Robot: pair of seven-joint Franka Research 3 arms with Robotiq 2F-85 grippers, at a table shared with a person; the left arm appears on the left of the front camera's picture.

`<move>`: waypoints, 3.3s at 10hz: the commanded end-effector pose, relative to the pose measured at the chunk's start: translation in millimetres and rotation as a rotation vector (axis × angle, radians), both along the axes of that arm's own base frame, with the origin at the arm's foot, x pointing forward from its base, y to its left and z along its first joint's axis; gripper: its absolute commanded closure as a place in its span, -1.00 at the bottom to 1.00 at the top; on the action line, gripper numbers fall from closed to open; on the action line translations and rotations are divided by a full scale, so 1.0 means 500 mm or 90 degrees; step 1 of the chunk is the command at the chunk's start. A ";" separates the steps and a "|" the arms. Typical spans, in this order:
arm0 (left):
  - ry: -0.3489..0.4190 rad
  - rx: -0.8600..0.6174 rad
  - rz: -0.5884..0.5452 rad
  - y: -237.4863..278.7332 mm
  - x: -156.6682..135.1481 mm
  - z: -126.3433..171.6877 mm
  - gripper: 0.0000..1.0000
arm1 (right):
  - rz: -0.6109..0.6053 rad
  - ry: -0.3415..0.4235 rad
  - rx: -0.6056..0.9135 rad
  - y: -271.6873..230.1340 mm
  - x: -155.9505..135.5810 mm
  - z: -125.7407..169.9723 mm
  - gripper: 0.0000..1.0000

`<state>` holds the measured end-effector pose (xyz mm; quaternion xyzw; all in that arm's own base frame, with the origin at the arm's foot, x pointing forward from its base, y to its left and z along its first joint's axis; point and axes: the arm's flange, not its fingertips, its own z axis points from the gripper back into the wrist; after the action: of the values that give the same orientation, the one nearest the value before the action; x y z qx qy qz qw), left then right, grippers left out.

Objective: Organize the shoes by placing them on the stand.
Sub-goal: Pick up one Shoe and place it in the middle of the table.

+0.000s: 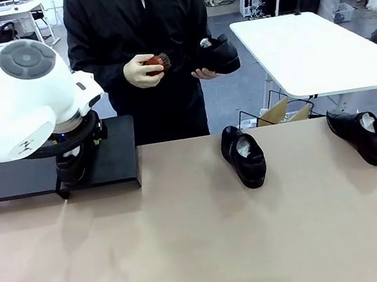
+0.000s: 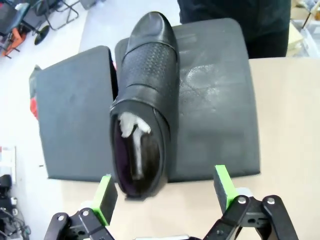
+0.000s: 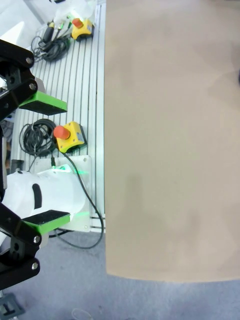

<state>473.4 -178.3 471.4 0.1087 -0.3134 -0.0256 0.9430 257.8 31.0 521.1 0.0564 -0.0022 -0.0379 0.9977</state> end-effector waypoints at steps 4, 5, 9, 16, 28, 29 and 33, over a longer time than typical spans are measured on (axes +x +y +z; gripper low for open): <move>0.105 -0.063 -0.066 -0.020 -0.182 0.031 -1.00 | -0.006 0.000 0.010 0.003 0.001 0.001 -1.00; 0.145 -0.089 -0.090 -0.024 -0.190 0.002 -1.00 | 0.000 0.000 0.000 0.000 0.000 0.000 -1.00; 0.097 -0.073 -0.062 -0.057 -0.179 0.005 -1.00 | 0.168 0.115 0.018 -0.077 0.202 -0.100 -1.00; 0.097 -0.073 -0.062 -0.057 -0.179 0.005 -1.00 | 0.168 0.098 -0.006 -0.105 0.295 -0.158 -1.00; 0.097 -0.073 -0.062 -0.057 -0.179 0.005 -1.00 | 0.122 0.002 -0.110 -0.246 0.653 -0.253 -1.00; 0.097 -0.073 -0.062 -0.057 -0.179 0.005 -1.00 | 0.114 0.022 -0.102 -0.260 0.667 -0.270 -1.00; 0.097 -0.073 -0.062 -0.057 -0.179 0.005 -1.00 | 0.100 0.018 -0.042 -0.257 0.700 -0.307 -1.00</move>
<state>384.4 -206.0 474.1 0.0285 -0.2400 -0.0701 0.9678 601.4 -99.1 362.7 0.0020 0.0195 0.0546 0.9983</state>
